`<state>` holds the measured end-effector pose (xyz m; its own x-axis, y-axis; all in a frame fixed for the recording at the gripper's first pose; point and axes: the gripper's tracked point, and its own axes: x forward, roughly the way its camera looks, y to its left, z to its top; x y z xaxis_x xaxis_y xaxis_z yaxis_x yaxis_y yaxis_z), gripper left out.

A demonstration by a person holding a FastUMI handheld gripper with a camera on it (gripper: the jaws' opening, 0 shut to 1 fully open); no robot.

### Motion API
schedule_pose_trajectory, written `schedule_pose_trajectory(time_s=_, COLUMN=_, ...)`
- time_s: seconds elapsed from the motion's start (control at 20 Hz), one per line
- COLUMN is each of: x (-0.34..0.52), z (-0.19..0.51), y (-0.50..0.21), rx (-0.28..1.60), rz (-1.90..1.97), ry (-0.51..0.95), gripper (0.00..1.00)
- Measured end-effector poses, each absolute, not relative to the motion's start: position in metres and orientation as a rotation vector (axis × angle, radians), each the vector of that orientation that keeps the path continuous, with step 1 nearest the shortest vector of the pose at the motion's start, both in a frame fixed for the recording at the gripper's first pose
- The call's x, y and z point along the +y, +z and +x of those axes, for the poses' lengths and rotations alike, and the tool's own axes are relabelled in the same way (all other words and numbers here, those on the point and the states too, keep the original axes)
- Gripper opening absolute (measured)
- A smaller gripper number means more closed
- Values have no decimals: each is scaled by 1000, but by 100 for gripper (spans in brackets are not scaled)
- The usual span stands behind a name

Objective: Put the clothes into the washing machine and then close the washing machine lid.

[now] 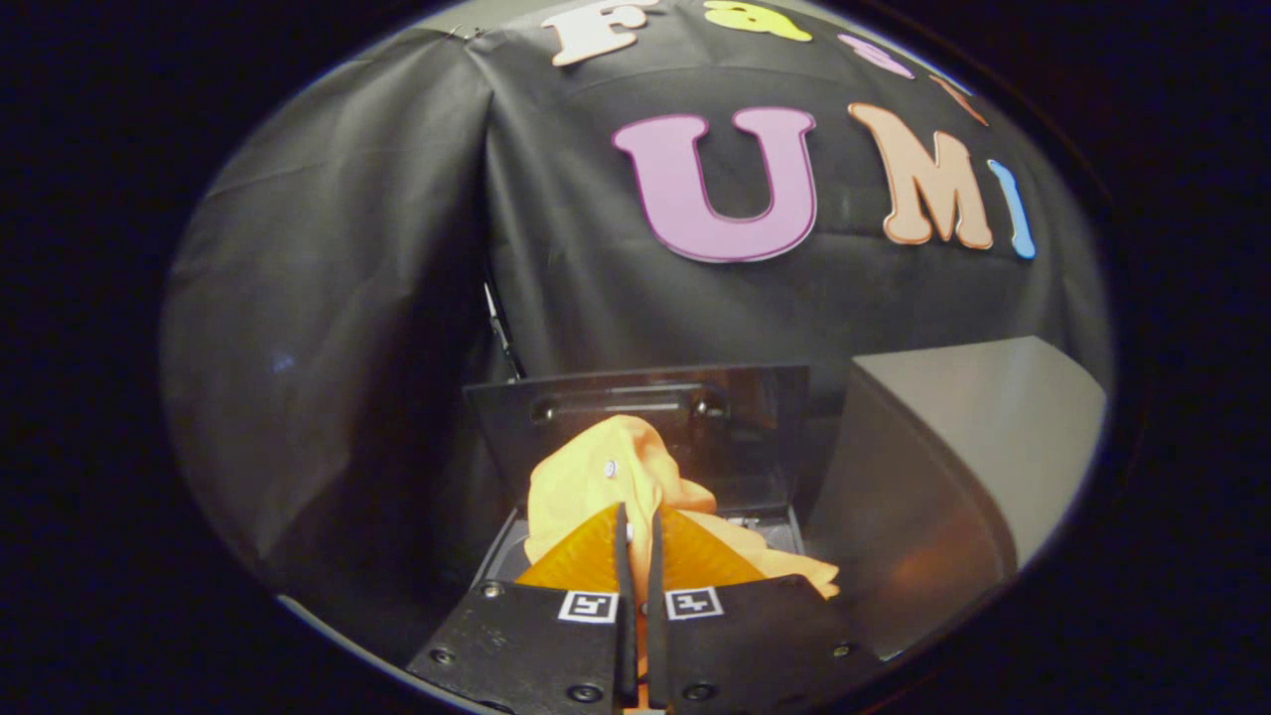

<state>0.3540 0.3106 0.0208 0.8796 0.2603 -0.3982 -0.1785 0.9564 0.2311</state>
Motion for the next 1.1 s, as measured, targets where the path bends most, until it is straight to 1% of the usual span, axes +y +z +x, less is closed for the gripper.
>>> schedule_pose_trajectory(time_s=0.35, x=346, z=374, y=-74, rx=504, rz=211, ry=218, gripper=4)
schedule_pose_trajectory(time_s=0.5, x=349, z=378, y=-103, rx=536, rz=178, ry=201, gripper=4)
schedule_pose_trajectory(time_s=0.8, x=354, z=387, y=-137, rx=578, rz=132, ry=174, gripper=7)
schedule_pose_trajectory(time_s=1.0, x=353, z=388, y=-143, rx=581, rz=95, ry=159, gripper=9)
schedule_pose_trajectory(time_s=1.05, x=353, z=388, y=-143, rx=581, rz=102, ry=155, gripper=12)
schedule_pose_trajectory(time_s=1.1, x=352, z=390, y=-142, rx=573, rz=104, ry=157, gripper=13)
